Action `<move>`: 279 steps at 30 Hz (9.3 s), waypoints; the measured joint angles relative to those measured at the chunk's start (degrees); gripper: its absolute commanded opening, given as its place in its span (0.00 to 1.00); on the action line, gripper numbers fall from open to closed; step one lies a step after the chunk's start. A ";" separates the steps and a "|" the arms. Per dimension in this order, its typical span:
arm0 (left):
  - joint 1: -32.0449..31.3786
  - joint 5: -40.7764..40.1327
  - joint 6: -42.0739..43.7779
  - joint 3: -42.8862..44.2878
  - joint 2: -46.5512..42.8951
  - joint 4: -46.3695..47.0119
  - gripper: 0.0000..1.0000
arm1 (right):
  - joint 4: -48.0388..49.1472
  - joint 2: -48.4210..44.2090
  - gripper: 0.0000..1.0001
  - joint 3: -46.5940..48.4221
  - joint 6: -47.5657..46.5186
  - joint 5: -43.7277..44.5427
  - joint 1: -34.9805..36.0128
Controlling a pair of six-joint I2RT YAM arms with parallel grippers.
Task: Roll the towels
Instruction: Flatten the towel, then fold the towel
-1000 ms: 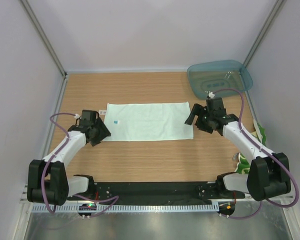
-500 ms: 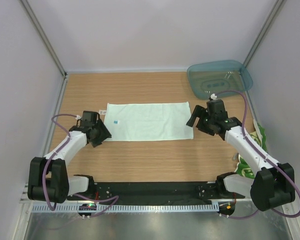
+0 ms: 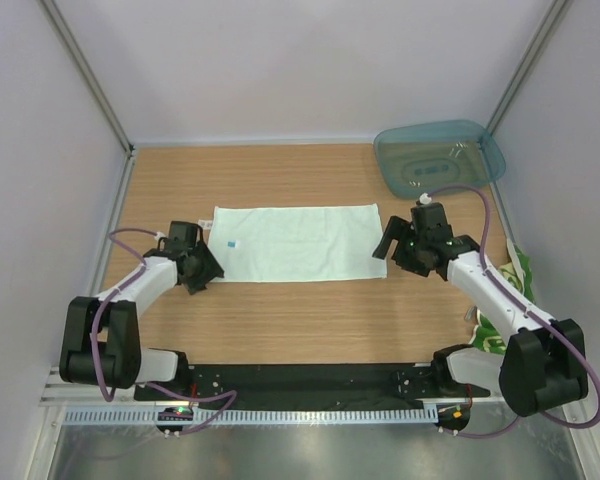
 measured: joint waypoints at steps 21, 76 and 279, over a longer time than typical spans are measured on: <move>0.02 -4.42 -1.25 2.27 4.09 1.22 0.01 | 2.29 4.61 0.89 -0.02 -0.26 -1.20 0.00; -0.04 -4.39 -1.05 3.26 -3.91 -5.40 0.00 | 3.85 18.38 0.01 0.68 2.29 0.11 0.00; -5.88 -4.00 6.91 34.82 31.30 -22.99 0.49 | 30.86 44.74 0.01 6.78 7.93 -47.28 -1.68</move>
